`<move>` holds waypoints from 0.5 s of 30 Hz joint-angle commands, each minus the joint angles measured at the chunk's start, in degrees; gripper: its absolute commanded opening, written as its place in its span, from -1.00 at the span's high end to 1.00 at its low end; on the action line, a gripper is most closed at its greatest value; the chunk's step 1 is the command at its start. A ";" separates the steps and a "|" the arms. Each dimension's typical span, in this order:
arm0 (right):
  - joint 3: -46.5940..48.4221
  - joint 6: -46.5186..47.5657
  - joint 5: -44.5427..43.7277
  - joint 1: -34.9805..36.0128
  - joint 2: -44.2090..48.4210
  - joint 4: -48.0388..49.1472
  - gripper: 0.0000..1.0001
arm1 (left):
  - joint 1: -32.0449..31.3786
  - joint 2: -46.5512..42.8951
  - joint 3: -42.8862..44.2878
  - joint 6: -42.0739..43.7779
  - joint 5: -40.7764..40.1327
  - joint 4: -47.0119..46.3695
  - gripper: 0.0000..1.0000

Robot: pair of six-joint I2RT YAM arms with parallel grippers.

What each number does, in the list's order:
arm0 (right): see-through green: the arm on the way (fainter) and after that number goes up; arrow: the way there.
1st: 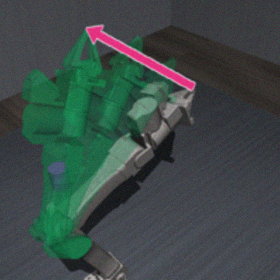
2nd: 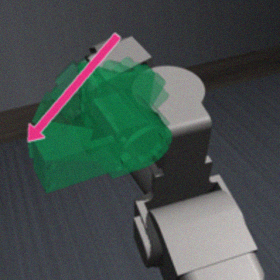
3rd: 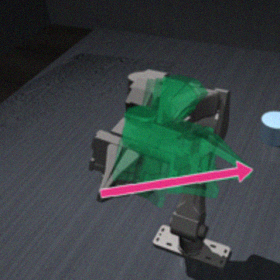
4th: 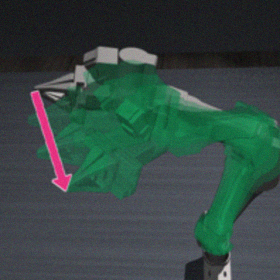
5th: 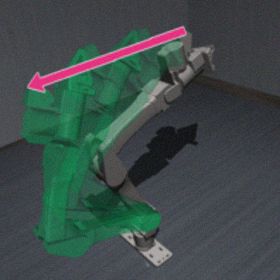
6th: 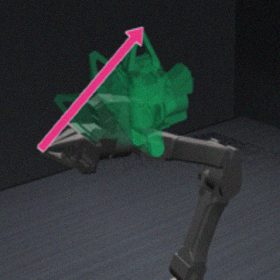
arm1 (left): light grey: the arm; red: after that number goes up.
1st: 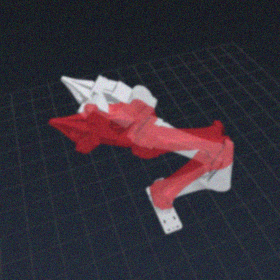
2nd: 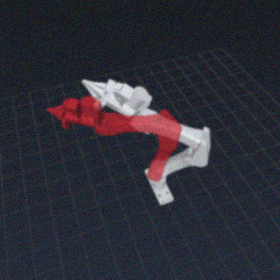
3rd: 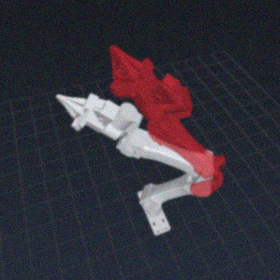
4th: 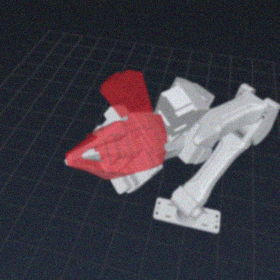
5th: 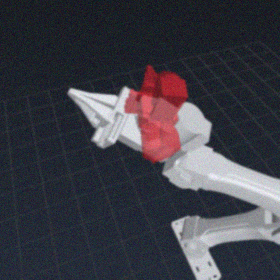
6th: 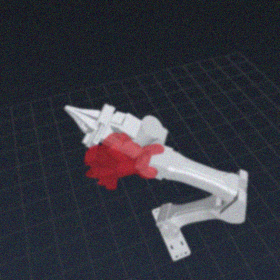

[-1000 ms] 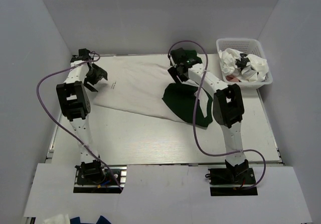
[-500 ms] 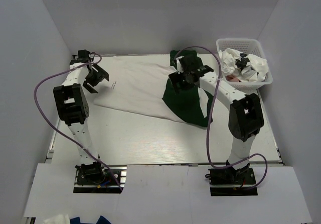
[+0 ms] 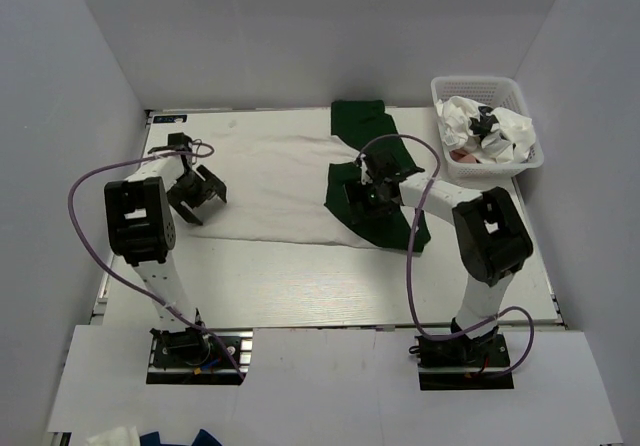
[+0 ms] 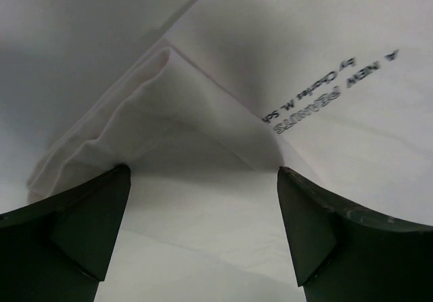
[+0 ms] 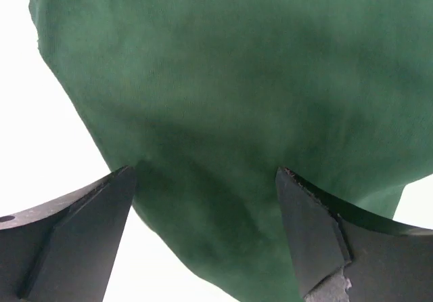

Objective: Fold and stack the t-shirts

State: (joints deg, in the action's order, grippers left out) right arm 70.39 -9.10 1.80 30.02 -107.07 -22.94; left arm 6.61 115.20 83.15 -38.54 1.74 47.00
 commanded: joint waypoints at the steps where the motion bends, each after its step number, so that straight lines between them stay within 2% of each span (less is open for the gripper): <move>1: -7.25 -2.67 2.76 0.04 5.97 0.88 -0.80 | -0.02 -4.88 -8.43 -0.39 -2.53 5.46 -1.00; 6: -19.13 -5.13 3.12 1.79 15.73 -1.92 -0.80 | -0.02 -14.54 -19.95 -1.70 -2.00 6.61 -1.00; 9: -19.86 -4.87 1.28 3.98 24.07 -5.17 -0.80 | -0.02 -21.31 -22.15 -1.71 -2.00 8.02 -1.00; 11: -18.37 -3.21 -3.44 4.17 25.15 -6.50 -0.80 | -0.02 -23.43 -19.97 -1.71 -2.00 9.24 -1.00; 12: -14.01 -2.94 -5.30 4.26 25.15 -6.85 -0.80 | -0.02 -23.44 -18.31 -1.71 -2.61 9.25 -1.00; 15: -5.12 -2.76 -11.63 3.56 20.70 -5.11 -0.80 | 1.39 -19.69 -7.18 -0.40 -2.09 8.90 -1.00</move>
State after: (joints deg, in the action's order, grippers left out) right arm 56.82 -12.53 -2.57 34.20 -84.14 -30.35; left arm 7.03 95.09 67.20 -39.72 0.12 58.43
